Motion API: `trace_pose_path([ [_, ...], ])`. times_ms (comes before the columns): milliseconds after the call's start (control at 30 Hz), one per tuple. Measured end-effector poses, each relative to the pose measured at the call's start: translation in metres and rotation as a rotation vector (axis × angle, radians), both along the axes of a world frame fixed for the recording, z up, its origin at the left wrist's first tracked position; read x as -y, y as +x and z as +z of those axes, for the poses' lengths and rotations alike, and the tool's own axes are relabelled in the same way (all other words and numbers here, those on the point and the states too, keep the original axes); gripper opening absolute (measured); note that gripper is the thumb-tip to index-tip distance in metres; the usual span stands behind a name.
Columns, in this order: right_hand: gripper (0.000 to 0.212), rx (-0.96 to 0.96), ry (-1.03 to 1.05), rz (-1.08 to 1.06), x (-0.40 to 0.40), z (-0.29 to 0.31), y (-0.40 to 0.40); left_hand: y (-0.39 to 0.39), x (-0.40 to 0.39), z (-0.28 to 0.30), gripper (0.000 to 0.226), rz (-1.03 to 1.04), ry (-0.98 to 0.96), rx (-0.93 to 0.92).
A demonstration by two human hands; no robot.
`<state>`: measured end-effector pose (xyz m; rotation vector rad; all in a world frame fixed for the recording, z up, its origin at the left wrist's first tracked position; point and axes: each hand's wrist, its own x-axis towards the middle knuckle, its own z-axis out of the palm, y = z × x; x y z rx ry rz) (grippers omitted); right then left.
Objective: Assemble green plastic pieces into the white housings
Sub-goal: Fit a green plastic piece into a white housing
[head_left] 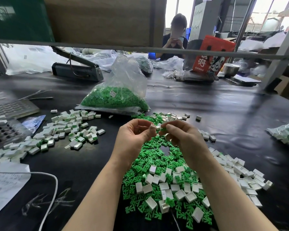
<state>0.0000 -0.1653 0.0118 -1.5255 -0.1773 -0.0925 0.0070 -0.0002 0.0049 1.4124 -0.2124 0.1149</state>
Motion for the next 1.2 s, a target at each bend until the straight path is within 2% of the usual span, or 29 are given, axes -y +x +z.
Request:
trace_pose_path([
  [133,0.019,0.041,0.079,0.009,-0.0015,0.0029,-0.0025,0.0002,-0.0009,0.0001,0.018,0.002,-0.001,0.0],
  [233,0.016,0.096,0.056,-0.03,-0.0026,0.0053,-0.0029,-0.0003,-0.002,0.0012,0.014,-0.005,-0.027,-0.003],
  [500,0.009,0.152,-0.003,-0.065,-0.0036,0.0059,-0.0041,-0.0026,0.0,0.0045,0.013,-0.012,-0.028,-0.002],
  [700,0.009,0.161,0.018,-0.067,-0.0047,0.0045,-0.0035,-0.0053,0.0005,0.0057,0.02,-0.029,-0.008,0.008],
  [800,0.015,0.135,0.048,-0.048,-0.0035,0.0028,-0.0024,-0.0048,0.0,0.005,0.016,-0.03,-0.008,0.004],
  [900,0.025,0.14,-0.007,-0.013,-0.0031,0.0015,-0.0023,-0.004,0.0001,0.0044,0.016,-0.027,0.014,0.006],
  [1200,0.005,0.111,0.064,-0.133,-0.0076,0.0019,-0.0007,-0.0028,0.001,0.0025,0.028,-0.014,0.035,0.011],
])
